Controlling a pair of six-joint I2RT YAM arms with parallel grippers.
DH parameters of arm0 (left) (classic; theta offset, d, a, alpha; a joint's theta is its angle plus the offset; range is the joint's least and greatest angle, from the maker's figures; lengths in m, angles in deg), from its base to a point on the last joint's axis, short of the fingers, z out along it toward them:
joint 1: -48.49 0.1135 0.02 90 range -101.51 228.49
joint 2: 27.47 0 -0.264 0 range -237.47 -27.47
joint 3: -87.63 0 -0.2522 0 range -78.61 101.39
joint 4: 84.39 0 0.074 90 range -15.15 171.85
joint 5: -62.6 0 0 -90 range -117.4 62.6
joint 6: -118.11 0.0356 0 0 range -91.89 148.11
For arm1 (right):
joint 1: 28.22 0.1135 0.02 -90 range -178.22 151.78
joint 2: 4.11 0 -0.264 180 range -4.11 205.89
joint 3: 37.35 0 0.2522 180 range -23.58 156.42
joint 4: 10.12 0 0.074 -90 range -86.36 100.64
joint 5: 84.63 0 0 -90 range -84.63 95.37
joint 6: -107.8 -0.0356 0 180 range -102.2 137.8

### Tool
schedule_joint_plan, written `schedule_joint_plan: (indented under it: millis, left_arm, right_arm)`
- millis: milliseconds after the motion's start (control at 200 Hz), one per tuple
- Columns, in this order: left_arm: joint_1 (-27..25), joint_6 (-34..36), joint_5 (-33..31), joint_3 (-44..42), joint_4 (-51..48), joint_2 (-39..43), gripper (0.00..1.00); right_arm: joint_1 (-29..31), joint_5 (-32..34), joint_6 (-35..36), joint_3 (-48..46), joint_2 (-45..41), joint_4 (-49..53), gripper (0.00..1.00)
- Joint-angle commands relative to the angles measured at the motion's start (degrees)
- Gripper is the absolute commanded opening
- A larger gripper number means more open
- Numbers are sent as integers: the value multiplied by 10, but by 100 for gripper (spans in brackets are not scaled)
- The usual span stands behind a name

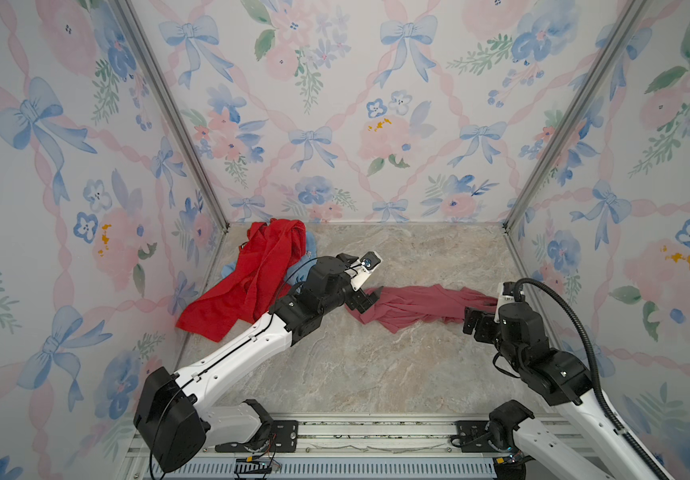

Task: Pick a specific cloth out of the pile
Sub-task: 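Carry the pink shirt across with the left gripper while the right gripper approaches, then grasp the far end of the pink shirt with the right gripper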

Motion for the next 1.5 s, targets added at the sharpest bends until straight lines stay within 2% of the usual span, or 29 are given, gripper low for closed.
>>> schedule_joint_plan:
  millis: [0,60,115,200,330,460,720,890,1040,1140,1195,1270,1340,1385,1495]
  left_arm:
    - [14,33,173,-71,54,15,98]
    - [17,-2,221,-121,138,9,98]
    - [-4,11,246,-94,90,-10,98]
    - [-31,26,221,-69,34,-32,98]
    - [-42,44,186,-73,22,-30,98]
    - [-42,45,173,-73,25,-21,98]
    - [-43,31,196,-67,30,-37,98]
    - [-43,29,200,-66,30,-36,98]
    - [-43,28,199,-66,30,-36,98]
    - [-43,28,199,-65,30,-36,98]
    - [-43,27,199,-65,30,-35,98]
    - [-42,26,197,-64,30,-35,98]
    - [-43,27,195,-64,30,-36,98]
    - [-43,28,190,-65,30,-37,98]
    - [-43,30,179,-66,29,-35,98]
  right_arm:
    - [-114,-199,-19,-18,77,-91,97]
    - [-160,-238,-12,-8,129,-104,97]
    - [-189,-259,7,10,184,-104,97]
    - [-219,-280,29,21,251,-129,97]
    - [-257,-314,14,17,323,-199,97]
    - [-261,-330,4,48,405,-218,100]
    - [-243,-265,-29,112,516,-235,99]
    - [-194,-171,-3,195,604,-144,98]
    - [-151,-119,13,245,658,-87,85]
    - [-146,-136,16,254,678,-80,69]
    - [-145,-145,19,254,682,-82,54]
    - [-146,-148,24,256,678,-81,24]
    - [-147,-152,27,258,664,-84,5]
    - [-148,-156,28,262,649,-85,0]
    - [-155,-181,32,300,611,-74,0]
